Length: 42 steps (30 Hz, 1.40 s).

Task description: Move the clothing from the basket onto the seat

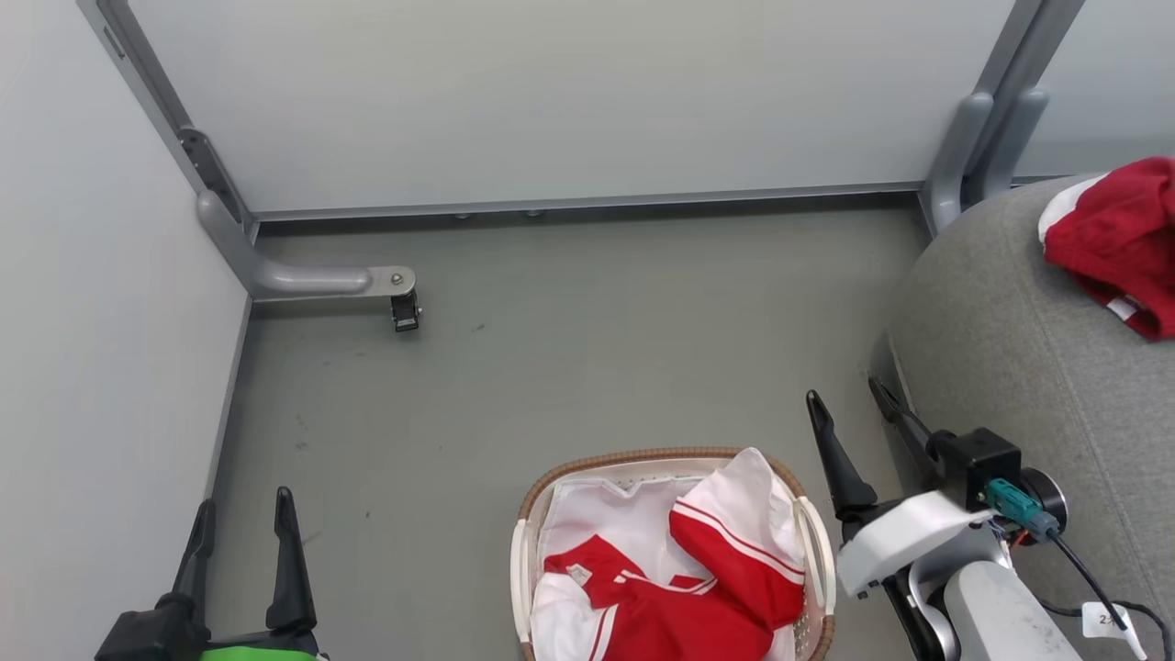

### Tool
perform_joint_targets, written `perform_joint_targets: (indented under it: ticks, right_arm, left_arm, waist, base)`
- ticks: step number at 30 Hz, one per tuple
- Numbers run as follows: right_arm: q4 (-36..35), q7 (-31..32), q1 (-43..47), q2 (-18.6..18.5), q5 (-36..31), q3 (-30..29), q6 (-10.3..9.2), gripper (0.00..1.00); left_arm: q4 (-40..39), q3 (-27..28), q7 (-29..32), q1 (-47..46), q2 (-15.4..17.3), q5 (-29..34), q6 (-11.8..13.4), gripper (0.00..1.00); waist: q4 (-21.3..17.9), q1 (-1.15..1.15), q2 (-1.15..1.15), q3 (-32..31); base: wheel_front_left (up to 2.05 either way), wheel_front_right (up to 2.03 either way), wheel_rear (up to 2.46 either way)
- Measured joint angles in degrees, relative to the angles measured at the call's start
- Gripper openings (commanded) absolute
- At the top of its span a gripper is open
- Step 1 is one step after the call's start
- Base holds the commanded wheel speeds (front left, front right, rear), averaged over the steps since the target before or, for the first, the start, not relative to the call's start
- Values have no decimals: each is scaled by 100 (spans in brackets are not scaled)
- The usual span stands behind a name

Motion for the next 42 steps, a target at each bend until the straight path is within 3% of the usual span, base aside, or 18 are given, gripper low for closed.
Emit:
perform_joint_targets:
  ticks: [29, 36, 42]
  right_arm:
    - [12, 0, 56, 0, 157, -166, 0, 100]
    - [-29, 0, -171, 0, 24, -476, 0, 100]
    - [-238, 0, -514, -2, -172, -923, 0, 100]
  left_arm:
    - [45, -143, 0, 25, -9, -41, -26, 100]
    - [115, -460, 0, -246, -10, 11, -25, 100]
    - [537, -1079, 0, -1005, -12, 244, -79, 100]
  waist:
    - [-129, 0, 0, -69]
    - [-93, 0, 0, 98]
    - [-57, 0, 0, 450]
  base:
    - [0, 0, 0]
    - [0, 0, 0]
    - [0, 0, 0]
